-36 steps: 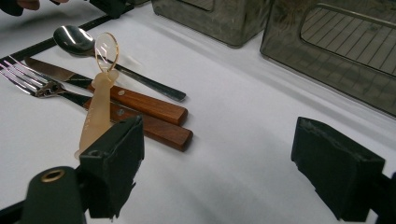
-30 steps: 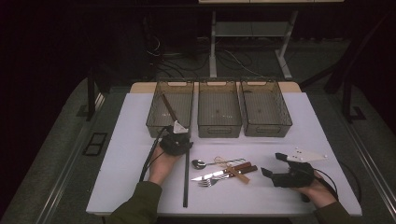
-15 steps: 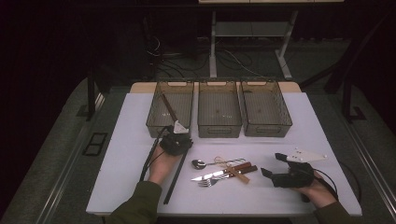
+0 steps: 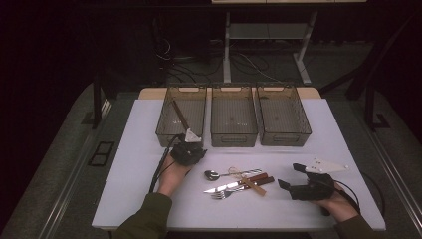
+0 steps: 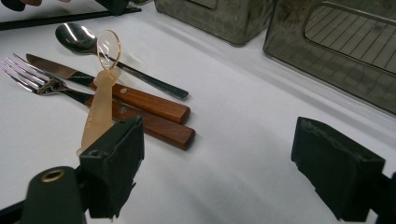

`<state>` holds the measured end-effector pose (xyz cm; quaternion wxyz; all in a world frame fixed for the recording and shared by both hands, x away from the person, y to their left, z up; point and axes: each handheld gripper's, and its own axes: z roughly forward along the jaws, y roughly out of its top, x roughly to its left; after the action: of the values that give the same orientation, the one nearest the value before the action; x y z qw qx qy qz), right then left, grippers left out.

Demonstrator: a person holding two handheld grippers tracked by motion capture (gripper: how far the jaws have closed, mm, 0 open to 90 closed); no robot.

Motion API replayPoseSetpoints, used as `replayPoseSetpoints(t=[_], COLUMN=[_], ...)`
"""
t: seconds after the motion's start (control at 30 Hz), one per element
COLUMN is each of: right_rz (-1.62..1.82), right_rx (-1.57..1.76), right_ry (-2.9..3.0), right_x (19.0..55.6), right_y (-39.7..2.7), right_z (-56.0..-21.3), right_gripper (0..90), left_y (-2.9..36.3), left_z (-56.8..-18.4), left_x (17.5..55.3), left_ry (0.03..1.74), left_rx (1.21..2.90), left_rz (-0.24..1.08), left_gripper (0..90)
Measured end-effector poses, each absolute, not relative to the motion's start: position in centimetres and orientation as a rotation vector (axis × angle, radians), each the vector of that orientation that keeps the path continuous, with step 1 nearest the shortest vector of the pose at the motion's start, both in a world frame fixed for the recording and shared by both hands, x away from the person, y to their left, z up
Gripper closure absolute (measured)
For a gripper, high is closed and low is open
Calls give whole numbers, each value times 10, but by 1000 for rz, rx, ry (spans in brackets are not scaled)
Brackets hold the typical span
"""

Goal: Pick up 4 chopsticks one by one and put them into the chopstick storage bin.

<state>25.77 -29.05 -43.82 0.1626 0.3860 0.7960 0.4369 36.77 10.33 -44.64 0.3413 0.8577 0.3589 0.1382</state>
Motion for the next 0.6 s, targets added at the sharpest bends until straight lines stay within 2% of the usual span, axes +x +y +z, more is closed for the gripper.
replayPoseSetpoints(t=[0.23,0.4,0.6], right_rz=[1248,1251,1252], right_rx=[1098,1091,1090], right_ry=[2272,2272,2269], right_x=[258,258,257], right_y=[-290,-290,-290], right_z=[-438,-438,-437], right_gripper=[173,173,173], left_y=[105,104,110], left_z=[-447,-445,-438], left_x=[368,364,360], left_ry=[929,922,890], left_rx=[2218,2232,2226], left_rz=[341,332,303], left_gripper=[784,644,538])
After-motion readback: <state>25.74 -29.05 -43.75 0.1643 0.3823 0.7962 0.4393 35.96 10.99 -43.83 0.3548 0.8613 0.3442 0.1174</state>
